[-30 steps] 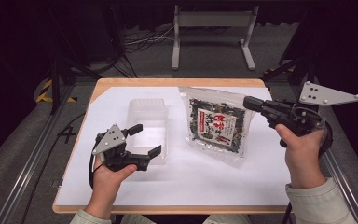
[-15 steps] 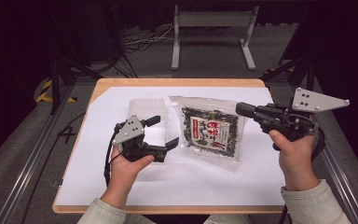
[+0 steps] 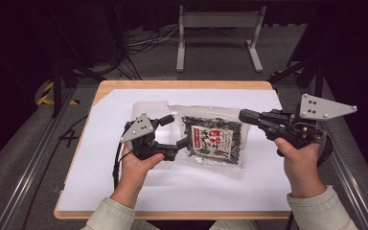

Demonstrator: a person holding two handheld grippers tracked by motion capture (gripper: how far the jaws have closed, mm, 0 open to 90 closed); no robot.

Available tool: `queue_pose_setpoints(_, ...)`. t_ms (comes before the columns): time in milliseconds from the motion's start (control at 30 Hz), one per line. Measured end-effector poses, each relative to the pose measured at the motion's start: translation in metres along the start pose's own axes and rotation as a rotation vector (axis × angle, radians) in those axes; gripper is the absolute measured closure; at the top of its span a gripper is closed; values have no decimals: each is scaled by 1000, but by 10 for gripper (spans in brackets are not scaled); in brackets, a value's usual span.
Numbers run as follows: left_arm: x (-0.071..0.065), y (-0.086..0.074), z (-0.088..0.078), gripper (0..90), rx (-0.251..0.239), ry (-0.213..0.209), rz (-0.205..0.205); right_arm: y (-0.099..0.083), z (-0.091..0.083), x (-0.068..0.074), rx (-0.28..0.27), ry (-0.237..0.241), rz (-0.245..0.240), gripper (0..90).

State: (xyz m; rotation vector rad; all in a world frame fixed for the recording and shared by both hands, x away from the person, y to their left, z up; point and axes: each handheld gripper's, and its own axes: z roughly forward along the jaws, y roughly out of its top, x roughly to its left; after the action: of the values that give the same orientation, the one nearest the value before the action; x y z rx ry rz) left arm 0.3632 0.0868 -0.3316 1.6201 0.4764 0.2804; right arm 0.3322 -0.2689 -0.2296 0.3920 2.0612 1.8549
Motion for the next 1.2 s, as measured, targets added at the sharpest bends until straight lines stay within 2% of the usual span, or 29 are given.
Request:
queue_pose_setpoints(133,-3,-3,9,131,27,-18,4,-1,1,0,-3,13,1,900)
queue_pose_setpoints(233,-3,-3,13,146,15,-30,6,-1,2,0,-5,23,4,900)
queue_pose_setpoints(367,-5,-2,17,196,27,-50,18,-2,1,1,-10,22,-1,900)
queue_pose_setpoints(633,-10,-1,23,265,20,-115,25,-5,2,1,-19,40,-1,900)
queue_pose_setpoints(767,-10,-1,25,317,13,-131,27,-6,2,0,-34,54,3,900)
queue_pose_setpoints(800,-10,-1,25,323,6,-152,21,-6,2,0,-35,52,-1,900)
queue_pose_setpoints(867,-10,-1,25,333,6,-155,24,-7,2,0,-36,53,-3,900)
queue_pose_setpoints(1000,-12,0,23,412,-8,-164,48,-7,1,-1,-41,52,2,900)
queue_pose_setpoints(1100,-14,0,22,543,-10,-180,59,-7,0,-2,-44,44,3,900)
queue_pose_setpoints(1200,-15,1,20,575,-8,-187,73,-7,-1,-3,-45,42,5,900)
